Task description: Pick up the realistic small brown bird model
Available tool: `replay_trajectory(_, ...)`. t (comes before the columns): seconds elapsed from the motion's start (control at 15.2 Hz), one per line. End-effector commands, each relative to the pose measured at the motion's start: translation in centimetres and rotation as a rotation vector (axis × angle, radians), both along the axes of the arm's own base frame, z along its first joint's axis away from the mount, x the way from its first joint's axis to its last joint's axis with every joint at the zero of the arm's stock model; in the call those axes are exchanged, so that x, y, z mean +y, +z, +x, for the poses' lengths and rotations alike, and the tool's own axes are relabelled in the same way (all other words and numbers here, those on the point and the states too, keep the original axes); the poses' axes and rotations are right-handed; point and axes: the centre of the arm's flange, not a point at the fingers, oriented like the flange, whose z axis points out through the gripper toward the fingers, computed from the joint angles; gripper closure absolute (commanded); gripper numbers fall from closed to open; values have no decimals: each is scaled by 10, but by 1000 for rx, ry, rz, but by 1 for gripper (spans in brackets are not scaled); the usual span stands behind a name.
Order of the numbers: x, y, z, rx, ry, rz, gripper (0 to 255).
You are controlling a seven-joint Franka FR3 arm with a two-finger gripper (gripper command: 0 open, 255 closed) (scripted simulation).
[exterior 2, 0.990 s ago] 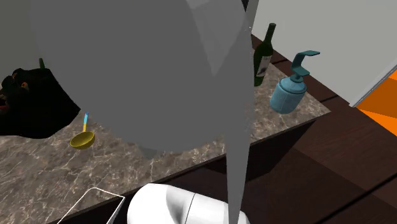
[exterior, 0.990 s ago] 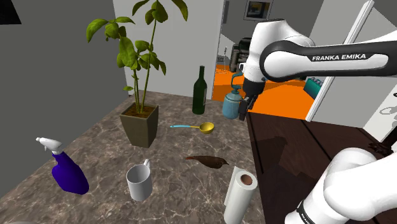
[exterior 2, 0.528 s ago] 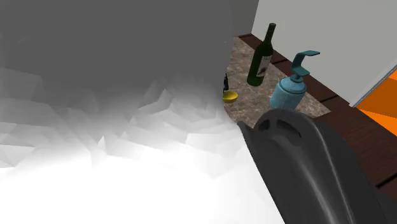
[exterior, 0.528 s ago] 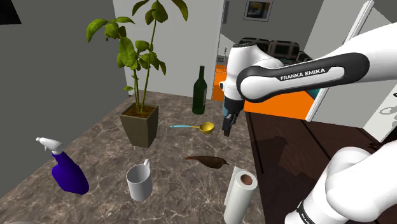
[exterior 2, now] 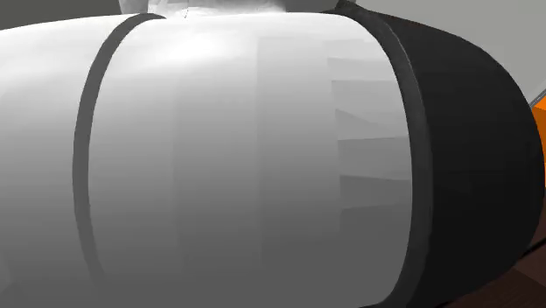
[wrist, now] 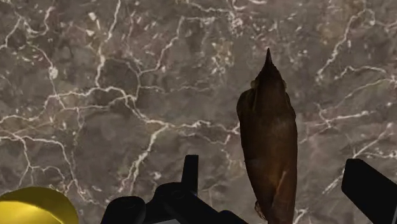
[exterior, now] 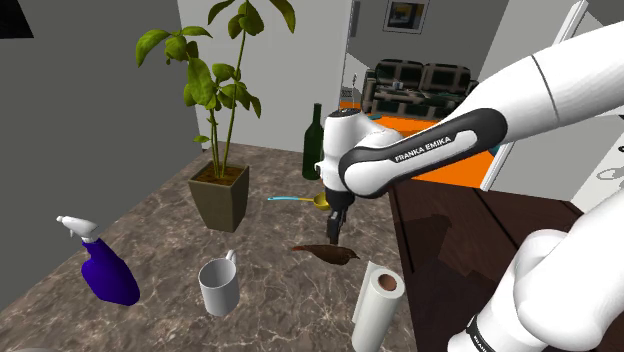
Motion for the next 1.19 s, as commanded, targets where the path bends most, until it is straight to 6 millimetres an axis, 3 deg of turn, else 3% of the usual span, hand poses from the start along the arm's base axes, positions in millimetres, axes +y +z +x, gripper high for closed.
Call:
replay_trajectory(0.0,15,-21,4,18,35,5,0)
replay_trajectory(0.53,21,-66,5,25,48,6,0)
replay_trajectory(0.66,21,-69,5,25,48,6,0)
replay_trajectory(0.73,21,-69,5,25,48,6,255)
replay_trajectory(1.12,21,-69,6,25,48,6,255)
